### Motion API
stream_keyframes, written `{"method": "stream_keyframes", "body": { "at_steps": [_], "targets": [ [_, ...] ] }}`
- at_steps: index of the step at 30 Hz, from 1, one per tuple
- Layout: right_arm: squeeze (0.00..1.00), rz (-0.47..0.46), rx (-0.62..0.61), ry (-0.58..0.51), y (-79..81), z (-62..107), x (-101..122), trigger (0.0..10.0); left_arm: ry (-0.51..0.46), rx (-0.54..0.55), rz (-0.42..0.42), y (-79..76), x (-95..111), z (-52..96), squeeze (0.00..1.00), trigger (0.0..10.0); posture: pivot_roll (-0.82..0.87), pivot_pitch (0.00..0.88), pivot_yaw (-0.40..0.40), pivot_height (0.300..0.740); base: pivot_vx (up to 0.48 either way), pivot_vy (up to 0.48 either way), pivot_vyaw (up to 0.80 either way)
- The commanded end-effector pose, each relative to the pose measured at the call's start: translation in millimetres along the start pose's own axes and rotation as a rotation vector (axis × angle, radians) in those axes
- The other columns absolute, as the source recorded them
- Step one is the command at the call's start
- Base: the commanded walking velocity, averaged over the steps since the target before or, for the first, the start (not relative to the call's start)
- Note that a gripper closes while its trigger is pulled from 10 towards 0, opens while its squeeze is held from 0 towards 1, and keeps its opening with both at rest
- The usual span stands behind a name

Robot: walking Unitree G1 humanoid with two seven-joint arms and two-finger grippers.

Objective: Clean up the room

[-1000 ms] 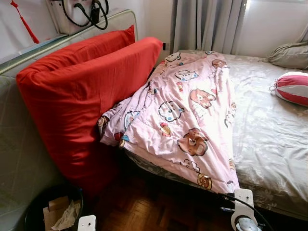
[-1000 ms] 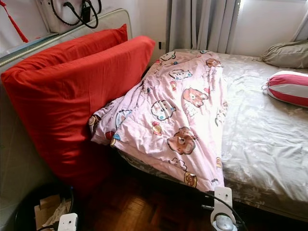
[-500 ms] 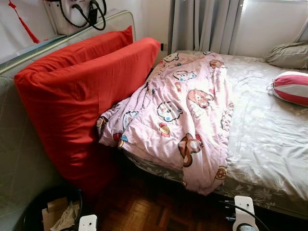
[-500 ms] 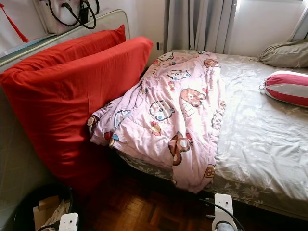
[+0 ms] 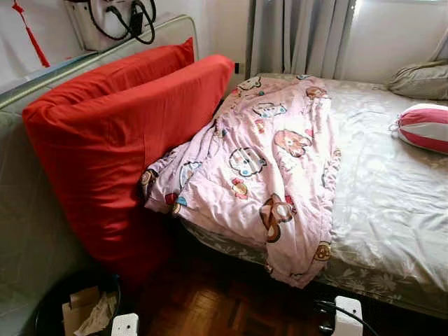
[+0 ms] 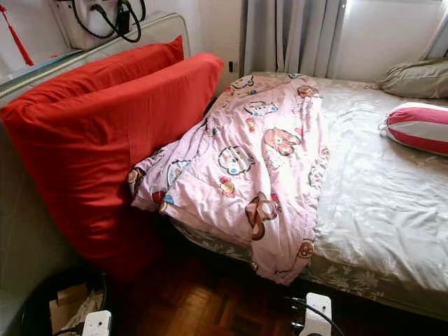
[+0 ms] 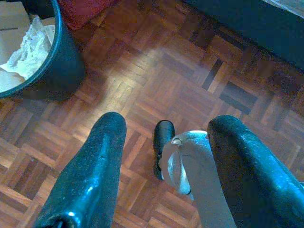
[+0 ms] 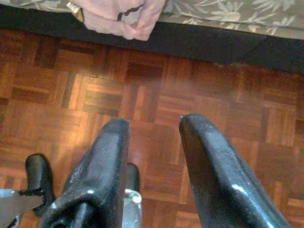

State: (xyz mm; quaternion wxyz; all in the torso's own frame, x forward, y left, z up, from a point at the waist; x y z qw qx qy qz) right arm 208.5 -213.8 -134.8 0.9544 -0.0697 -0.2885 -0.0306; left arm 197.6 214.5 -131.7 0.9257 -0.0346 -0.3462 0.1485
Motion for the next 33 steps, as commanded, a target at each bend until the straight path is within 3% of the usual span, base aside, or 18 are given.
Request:
{"method": "stream_keyframes", "body": {
  "at_steps": [1,13,16,33],
  "targets": [
    [0.0,0.007,0.022,0.017,5.7,0.6,-5.3,10.0,0.025,0.009,-0.013,0.9,-5.2,0.5,0.0,10.0,0.06,0.0,0.038,0.74,0.0,0.0,0.0],
    [0.0,0.041,0.065,0.016,15.6,0.8,-5.4,10.0,0.022,0.0,-0.019,-14.7,-2.5,-4.1,0.0,10.0,0.07,0.0,0.041,0.74,0.0,0.0,0.0],
    [0.0,0.049,0.068,0.011,17.2,0.9,-5.0,10.0,0.021,-0.001,-0.023,-18.6,-1.4,-5.3,0.0,10.0,0.07,0.0,0.041,0.74,0.0,0.0,0.8],
    [0.0,0.019,0.069,0.013,16.9,1.3,-7.5,10.0,0.034,-0.001,-0.032,-9.8,3.4,-5.5,0.0,10.0,0.07,0.0,0.039,0.74,0.0,0.0,0.09]
  ]
}}
Point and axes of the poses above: a point about 5 cm out from each wrist's last joint towards the gripper, its own z axis pointing back from the gripper into the wrist, its own x axis along the axis of the wrist's last joint, y = z × x, the point moved 6 cm from there along -z, pointing out of the wrist towards the gripper, and after that the axes turned 9 degrees about z, right-handed, at the moved point
